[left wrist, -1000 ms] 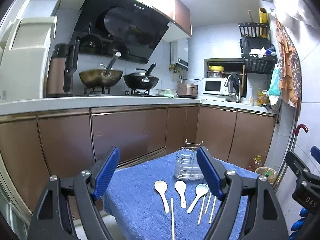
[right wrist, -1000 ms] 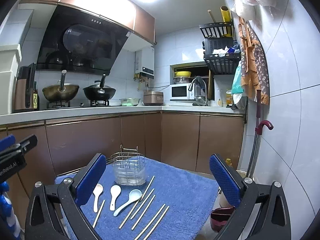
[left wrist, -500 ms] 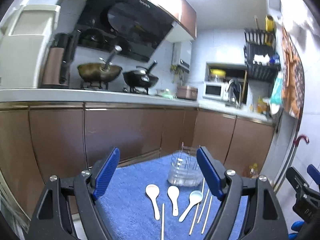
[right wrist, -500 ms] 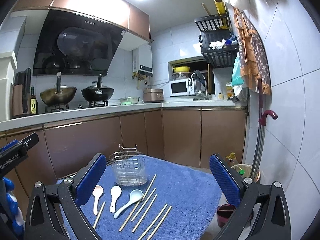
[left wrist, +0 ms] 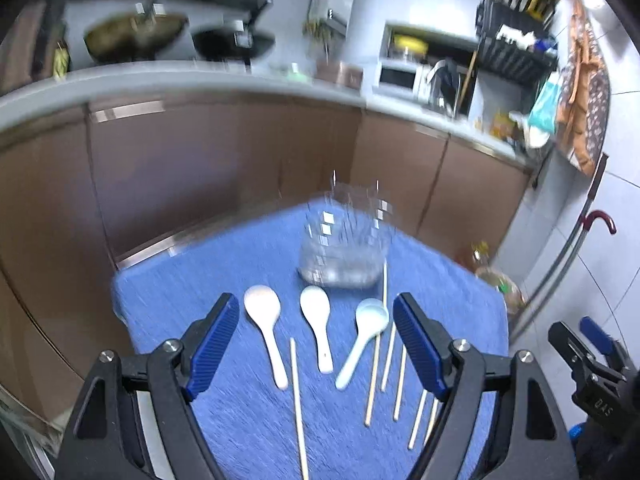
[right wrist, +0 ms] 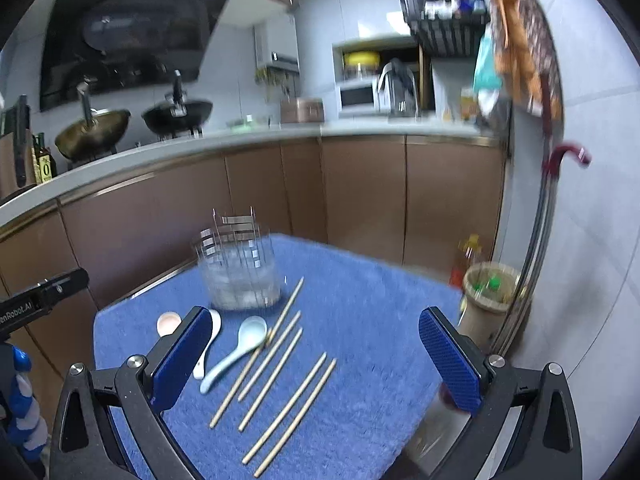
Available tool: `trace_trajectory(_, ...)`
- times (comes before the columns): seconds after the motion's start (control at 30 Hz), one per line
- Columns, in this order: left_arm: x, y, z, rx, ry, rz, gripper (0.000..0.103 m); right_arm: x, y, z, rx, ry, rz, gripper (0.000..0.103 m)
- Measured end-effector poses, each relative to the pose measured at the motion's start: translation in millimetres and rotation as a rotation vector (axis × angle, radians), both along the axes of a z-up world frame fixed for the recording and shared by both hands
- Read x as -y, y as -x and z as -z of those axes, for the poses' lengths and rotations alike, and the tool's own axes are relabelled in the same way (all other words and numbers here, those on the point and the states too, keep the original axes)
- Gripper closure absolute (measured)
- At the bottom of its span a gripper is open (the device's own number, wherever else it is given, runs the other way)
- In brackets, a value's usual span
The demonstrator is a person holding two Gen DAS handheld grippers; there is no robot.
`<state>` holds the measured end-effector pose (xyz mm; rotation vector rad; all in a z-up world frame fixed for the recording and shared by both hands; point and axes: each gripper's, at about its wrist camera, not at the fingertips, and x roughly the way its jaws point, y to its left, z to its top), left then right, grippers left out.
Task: Organize utensils
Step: 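Lower the left tool and grasp a wooden chopstick while the right tool grasps another chopstick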
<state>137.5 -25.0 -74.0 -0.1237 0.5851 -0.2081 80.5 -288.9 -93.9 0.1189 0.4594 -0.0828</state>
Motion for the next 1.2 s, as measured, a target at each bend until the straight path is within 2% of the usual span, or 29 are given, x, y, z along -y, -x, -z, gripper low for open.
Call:
trace_trajectory(0.2,11,-35,33,-0.162,-0.001,0.079,0.025,25,-35,28,-0.161,-0.114,-0.015,0.000)
trace_trajectory(0.27,17,-46,45,-0.213,0.003,0.120,0.026,30,-45,37,-0.206,-0.140,-0.026,0.004)
trace_trajectory(0.37,22,-61,61,-0.287,0.009,0.150,0.026,40,-60,54,-0.281,-0.223,-0.059,0.019)
trace_trajectory(0.43,21,-70,73,-0.333,0.021,0.158,0.026,47,-73,68,-0.340,-0.274,-0.069,0.034)
trace_trajectory(0.47,19,-74,78,-0.351,0.022,0.159,0.026,48,-78,75,-0.366,-0.292,-0.076,0.036)
trace_trajectory(0.53,14,-85,88,-0.390,0.023,0.160,0.027,51,-89,89,-0.423,-0.345,-0.098,0.051)
trace_trajectory(0.57,12,-89,92,-0.409,0.023,0.160,0.029,53,-94,95,-0.445,-0.370,-0.109,0.055)
trace_trajectory(0.63,8,-100,99,-0.450,0.033,0.165,0.039,52,-102,102,-0.481,-0.379,-0.112,0.060)
trace_trajectory(0.77,1,-119,110,-0.530,0.061,0.181,0.048,50,-117,110,-0.534,-0.385,-0.120,0.064)
trace_trajectory(0.93,-7,-139,131,-0.633,0.087,0.190,0.068,49,-130,123,-0.591,-0.382,-0.116,0.071)
trace_trajectory(1.03,-7,-147,138,-0.666,0.098,0.191,0.074,50,-135,129,-0.613,-0.394,-0.122,0.075)
trace_trajectory(1.2,-1,-157,144,-0.683,0.068,0.184,0.082,51,-143,134,-0.637,-0.392,-0.122,0.077)
